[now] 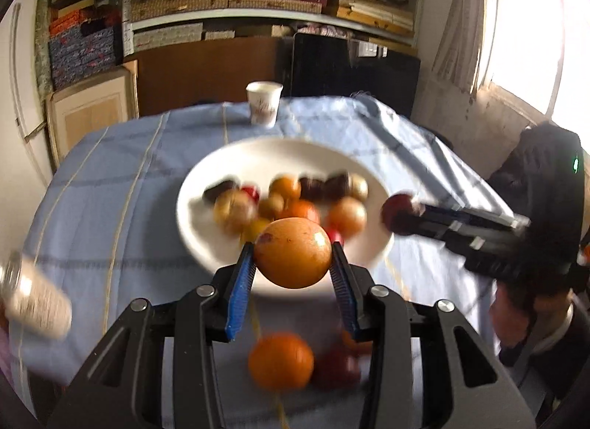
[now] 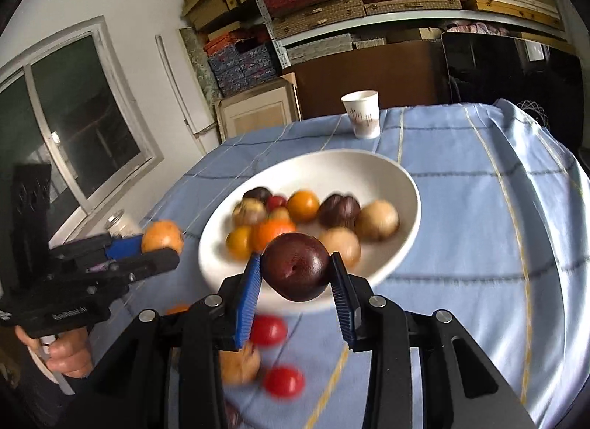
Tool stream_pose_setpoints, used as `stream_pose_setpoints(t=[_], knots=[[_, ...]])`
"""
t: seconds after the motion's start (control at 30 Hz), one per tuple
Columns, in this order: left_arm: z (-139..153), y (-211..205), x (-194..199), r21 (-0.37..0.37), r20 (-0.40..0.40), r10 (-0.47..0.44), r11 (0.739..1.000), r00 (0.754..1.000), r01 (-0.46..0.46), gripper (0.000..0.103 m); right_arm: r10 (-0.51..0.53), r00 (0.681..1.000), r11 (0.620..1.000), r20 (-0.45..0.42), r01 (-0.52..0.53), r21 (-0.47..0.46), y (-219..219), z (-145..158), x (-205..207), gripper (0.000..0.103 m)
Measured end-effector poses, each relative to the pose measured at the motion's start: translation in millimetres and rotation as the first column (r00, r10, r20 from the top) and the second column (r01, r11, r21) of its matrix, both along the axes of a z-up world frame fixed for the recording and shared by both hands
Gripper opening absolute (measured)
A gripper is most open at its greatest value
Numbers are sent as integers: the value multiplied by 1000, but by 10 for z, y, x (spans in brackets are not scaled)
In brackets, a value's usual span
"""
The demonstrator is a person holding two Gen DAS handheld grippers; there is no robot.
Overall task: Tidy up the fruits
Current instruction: 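Carry the plum onto the plate with the right tool while the left tool places the yellow-orange fruit, then open and withdraw both tools from the plate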
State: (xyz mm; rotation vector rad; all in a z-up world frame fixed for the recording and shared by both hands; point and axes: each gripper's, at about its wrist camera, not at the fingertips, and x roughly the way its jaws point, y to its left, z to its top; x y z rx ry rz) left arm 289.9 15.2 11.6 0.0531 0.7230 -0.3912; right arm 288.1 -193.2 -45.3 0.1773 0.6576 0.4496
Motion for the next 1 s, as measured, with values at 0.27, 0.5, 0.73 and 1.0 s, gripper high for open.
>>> stream_pose_setpoints(t=[0.27,0.5,0.73,1.0], knots=[[-166,-161,790,40,-67,79,996,995,-76,40,-10,999,1000,-43,9,-25,153,-176,460,40],[-1,0,635,28,1,192,981,981,-192,93,-22,999,998,26,21,58,-22,77,301,62],[88,321,-75,28,82,311,949,947,-314,98,-57,997,998,45,58,-33,-193,67,-115,83],[-335,445,-450,149,21,375,915,927,-374,98,2,986,969,-168,-44,-244,51,-414,-396,86]])
